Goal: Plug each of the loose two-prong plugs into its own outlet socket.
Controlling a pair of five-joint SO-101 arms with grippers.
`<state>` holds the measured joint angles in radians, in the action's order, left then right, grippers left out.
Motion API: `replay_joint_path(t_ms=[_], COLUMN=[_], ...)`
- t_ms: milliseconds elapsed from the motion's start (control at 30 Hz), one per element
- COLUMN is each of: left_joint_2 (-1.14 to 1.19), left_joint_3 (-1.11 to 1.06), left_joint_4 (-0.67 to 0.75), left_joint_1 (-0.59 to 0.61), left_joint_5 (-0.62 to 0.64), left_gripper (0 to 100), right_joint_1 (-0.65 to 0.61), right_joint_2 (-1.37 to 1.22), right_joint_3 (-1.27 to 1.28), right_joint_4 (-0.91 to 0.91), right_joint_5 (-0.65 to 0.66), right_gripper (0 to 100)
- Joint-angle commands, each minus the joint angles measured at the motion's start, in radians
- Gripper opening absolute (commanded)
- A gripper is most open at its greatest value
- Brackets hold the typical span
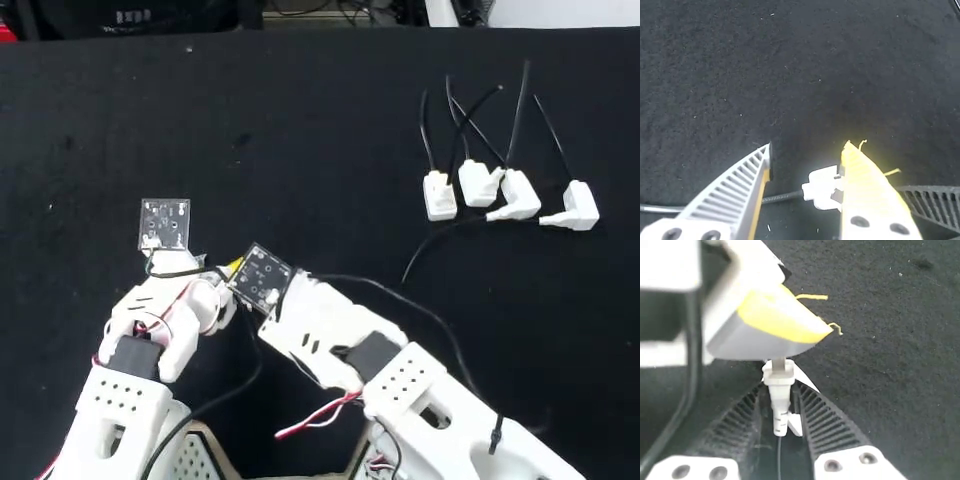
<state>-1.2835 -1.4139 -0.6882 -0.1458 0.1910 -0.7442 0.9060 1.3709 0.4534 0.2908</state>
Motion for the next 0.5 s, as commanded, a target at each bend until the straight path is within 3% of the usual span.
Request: replay_joint_path(t_ms=[0,467], left_joint_2=[-0.012,-0.012], left_joint_3=[0.005,0.005], left_joint_4=[0.023,0.023], left_joint_1=[-0.005,-0.002], left_joint_5=[0.000,-0.002], left_gripper=[23,23], right_joint_1=[-0.012,-0.012], right_joint_2=[0.035,0.036], right_joint_3=[-0.134,-0.320], right_joint_4=[0.080,0.316], right_joint_5=[-0.011,-0.005], right_gripper=[1.1,1.1])
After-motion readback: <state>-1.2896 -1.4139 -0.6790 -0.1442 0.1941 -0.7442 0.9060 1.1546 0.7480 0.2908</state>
